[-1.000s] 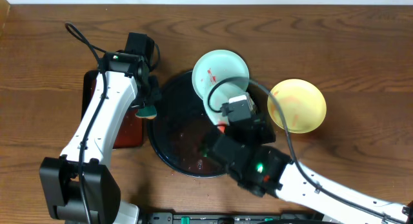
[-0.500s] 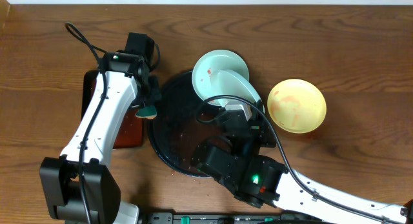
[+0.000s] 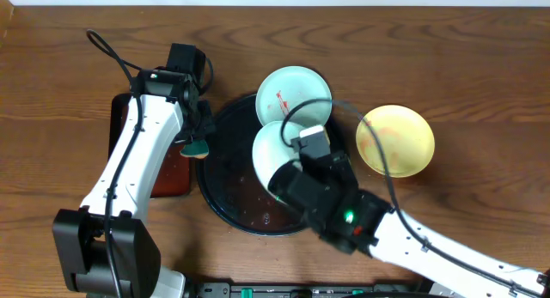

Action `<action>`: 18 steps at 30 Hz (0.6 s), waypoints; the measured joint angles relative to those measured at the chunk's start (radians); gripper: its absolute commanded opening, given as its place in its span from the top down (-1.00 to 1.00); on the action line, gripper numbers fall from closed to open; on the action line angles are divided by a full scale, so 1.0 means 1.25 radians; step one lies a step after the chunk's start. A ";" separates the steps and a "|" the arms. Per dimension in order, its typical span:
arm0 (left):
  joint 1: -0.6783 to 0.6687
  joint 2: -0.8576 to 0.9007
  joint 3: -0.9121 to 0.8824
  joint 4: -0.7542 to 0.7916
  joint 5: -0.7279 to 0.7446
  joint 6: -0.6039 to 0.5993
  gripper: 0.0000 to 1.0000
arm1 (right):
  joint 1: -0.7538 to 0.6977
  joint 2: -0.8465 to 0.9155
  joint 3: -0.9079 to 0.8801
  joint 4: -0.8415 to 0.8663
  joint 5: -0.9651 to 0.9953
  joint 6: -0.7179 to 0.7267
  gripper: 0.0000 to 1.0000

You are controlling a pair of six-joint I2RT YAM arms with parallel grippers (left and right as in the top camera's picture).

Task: Clean dirty plates on tray and stack at the side
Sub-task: 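Lift the light-blue plate with right gripper and carry it right, then lower the light-blue plate onto the yellow plate and open right gripper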

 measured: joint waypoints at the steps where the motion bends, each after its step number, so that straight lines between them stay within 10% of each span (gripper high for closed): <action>1: 0.000 0.000 0.000 0.000 0.000 0.000 0.84 | -0.024 0.000 0.000 0.004 -0.052 0.005 0.98; 18: 0.000 0.000 0.000 0.000 0.000 0.000 0.84 | -0.686 -0.050 0.000 -0.134 -0.510 -0.020 0.98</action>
